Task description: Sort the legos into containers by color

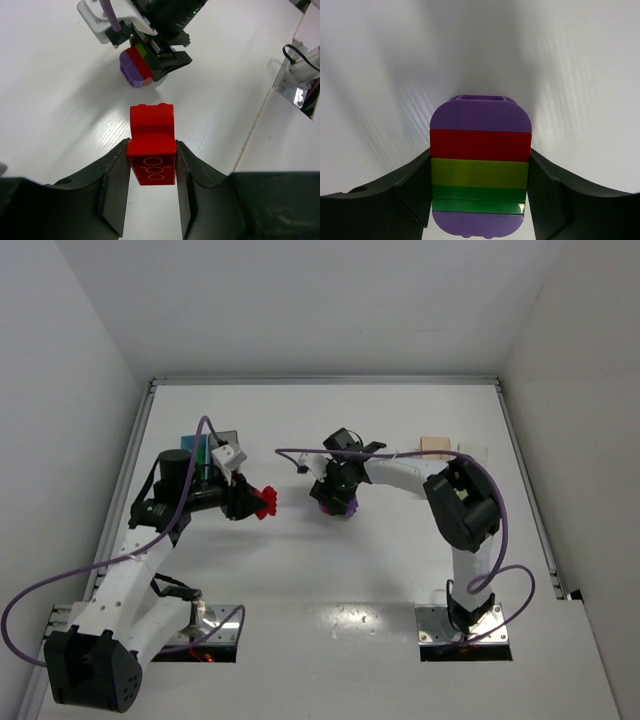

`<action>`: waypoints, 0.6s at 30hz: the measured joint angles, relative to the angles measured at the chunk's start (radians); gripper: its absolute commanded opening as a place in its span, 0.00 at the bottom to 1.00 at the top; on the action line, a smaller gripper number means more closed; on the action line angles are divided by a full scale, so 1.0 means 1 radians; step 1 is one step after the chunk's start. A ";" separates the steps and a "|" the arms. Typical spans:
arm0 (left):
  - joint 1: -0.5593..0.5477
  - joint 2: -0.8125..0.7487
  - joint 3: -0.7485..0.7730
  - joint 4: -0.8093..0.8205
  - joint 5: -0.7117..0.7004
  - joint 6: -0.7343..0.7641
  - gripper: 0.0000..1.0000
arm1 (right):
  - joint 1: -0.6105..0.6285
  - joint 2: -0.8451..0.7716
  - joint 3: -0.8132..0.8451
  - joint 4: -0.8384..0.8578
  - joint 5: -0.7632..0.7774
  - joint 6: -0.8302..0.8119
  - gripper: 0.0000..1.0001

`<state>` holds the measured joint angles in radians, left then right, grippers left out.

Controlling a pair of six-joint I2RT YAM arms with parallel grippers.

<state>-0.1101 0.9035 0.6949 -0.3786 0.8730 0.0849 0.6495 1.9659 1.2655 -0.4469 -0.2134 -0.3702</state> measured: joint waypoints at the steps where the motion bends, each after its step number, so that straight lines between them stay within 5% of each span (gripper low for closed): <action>1: -0.002 -0.011 -0.007 0.010 -0.006 -0.011 0.13 | -0.005 0.002 0.009 0.000 -0.002 0.008 0.68; 3: -0.003 -0.023 -0.015 0.028 -0.016 -0.027 0.13 | -0.016 0.002 0.029 -0.011 -0.012 0.024 0.69; 8: -0.003 -0.016 -0.016 0.067 -0.025 -0.061 0.13 | -0.048 -0.037 0.093 -0.063 -0.118 0.050 0.90; 18: -0.003 0.026 -0.016 0.113 -0.019 -0.106 0.13 | -0.066 -0.248 0.099 -0.108 -0.383 0.049 0.90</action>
<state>-0.1127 0.9295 0.6792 -0.2657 0.8536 -0.0212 0.5838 1.7176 1.3647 -0.5552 -0.5964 -0.3210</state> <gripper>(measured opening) 0.422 0.895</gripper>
